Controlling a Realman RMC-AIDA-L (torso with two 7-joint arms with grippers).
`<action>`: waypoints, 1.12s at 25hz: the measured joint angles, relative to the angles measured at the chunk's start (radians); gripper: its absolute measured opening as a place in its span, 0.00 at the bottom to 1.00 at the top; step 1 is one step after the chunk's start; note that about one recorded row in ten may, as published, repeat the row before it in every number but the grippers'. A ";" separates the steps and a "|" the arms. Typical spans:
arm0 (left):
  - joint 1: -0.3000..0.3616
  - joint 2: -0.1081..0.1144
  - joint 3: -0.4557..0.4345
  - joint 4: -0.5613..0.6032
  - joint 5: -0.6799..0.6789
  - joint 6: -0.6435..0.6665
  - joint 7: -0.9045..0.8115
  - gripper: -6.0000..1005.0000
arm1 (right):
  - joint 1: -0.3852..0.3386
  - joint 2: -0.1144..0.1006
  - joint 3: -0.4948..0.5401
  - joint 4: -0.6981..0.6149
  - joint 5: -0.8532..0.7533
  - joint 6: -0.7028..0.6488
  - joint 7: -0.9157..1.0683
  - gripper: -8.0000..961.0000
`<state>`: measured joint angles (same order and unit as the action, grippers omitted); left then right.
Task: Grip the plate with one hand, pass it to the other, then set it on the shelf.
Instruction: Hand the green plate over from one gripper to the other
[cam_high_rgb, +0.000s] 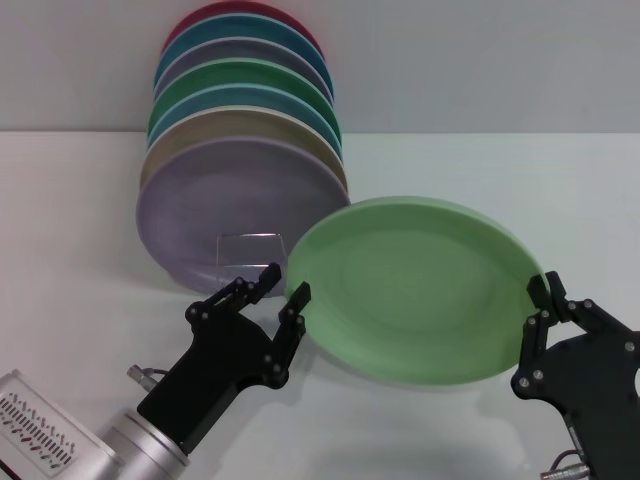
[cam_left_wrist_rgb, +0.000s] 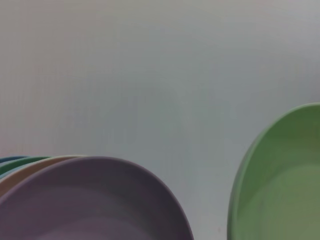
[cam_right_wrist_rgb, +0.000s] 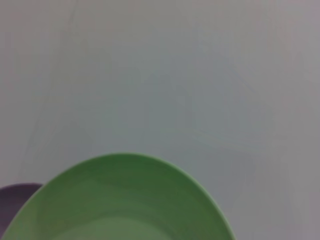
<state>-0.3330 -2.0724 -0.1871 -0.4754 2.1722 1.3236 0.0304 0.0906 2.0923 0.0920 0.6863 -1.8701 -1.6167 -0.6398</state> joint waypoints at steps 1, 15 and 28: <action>0.000 0.000 0.000 0.001 0.000 -0.001 0.000 0.49 | 0.000 0.000 0.000 0.000 0.000 0.000 0.000 0.03; -0.008 0.000 -0.002 0.003 -0.003 -0.011 0.000 0.33 | -0.002 0.000 -0.003 0.013 -0.003 0.003 -0.032 0.03; -0.013 0.002 -0.001 0.010 -0.007 -0.019 0.000 0.27 | -0.001 0.000 -0.012 0.015 0.001 0.003 -0.034 0.04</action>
<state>-0.3464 -2.0709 -0.1886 -0.4657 2.1649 1.3045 0.0301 0.0894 2.0923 0.0798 0.7011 -1.8690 -1.6140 -0.6734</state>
